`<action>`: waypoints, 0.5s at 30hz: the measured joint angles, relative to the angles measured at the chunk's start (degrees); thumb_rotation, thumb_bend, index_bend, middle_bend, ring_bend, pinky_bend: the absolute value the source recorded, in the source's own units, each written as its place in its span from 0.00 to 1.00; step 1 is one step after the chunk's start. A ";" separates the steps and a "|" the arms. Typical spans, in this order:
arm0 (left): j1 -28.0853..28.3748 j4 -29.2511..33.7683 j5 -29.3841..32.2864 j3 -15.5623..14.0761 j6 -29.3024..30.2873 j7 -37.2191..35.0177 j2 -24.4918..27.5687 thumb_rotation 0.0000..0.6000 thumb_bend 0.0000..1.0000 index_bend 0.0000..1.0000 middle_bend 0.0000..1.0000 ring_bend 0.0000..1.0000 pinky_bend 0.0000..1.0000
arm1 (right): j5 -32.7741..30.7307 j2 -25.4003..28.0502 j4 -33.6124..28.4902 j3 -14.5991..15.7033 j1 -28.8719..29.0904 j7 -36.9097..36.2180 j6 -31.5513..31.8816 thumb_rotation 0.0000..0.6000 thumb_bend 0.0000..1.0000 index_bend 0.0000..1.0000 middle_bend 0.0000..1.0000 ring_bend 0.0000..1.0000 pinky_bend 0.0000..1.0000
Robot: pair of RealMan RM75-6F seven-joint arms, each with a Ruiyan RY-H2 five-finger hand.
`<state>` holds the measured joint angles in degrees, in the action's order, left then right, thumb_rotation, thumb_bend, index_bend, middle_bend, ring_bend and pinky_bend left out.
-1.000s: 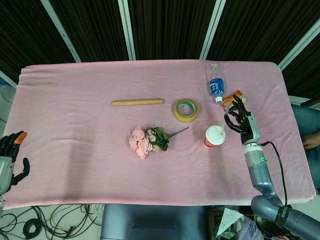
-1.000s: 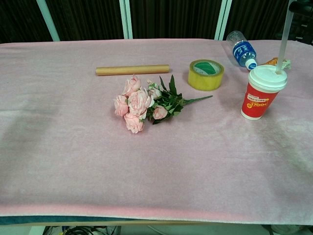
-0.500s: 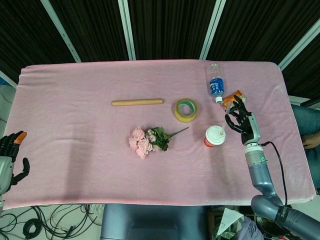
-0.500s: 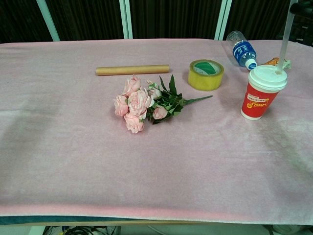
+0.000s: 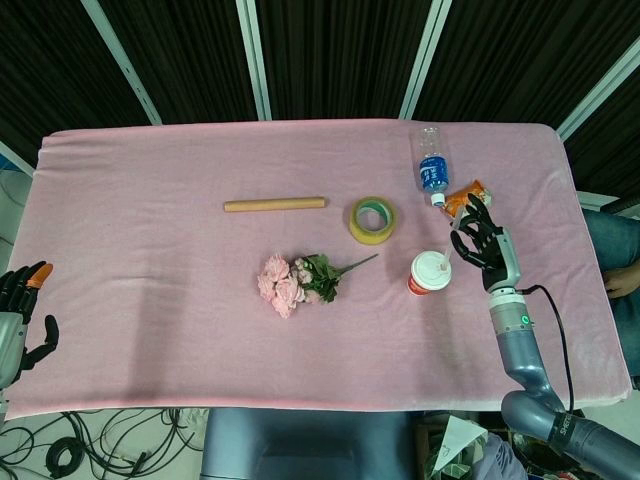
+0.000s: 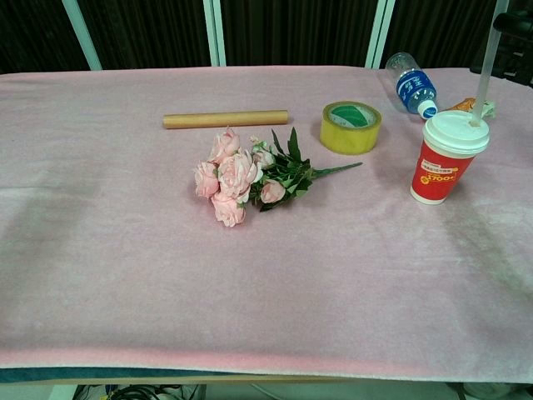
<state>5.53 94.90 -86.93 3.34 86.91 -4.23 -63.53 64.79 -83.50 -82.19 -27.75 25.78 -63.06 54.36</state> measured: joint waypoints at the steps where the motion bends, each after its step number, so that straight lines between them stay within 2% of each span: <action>1: 0.01 0.01 -0.02 -0.01 -0.01 0.03 -0.01 1.00 0.65 0.04 0.04 0.00 0.00 | 0.05 -0.05 0.12 0.01 0.00 -0.10 -0.03 1.00 0.32 0.66 0.04 0.05 0.21; 15: 0.00 0.05 0.10 0.01 -0.07 0.13 0.04 1.00 0.66 0.04 0.04 0.00 0.00 | 1.12 -1.14 1.90 0.46 -0.06 -2.19 -0.22 1.00 0.33 0.66 0.04 0.05 0.21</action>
<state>5.54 94.95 -86.83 3.35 86.84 -4.10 -63.49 65.91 -84.64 -80.29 -27.29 25.72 -65.25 54.14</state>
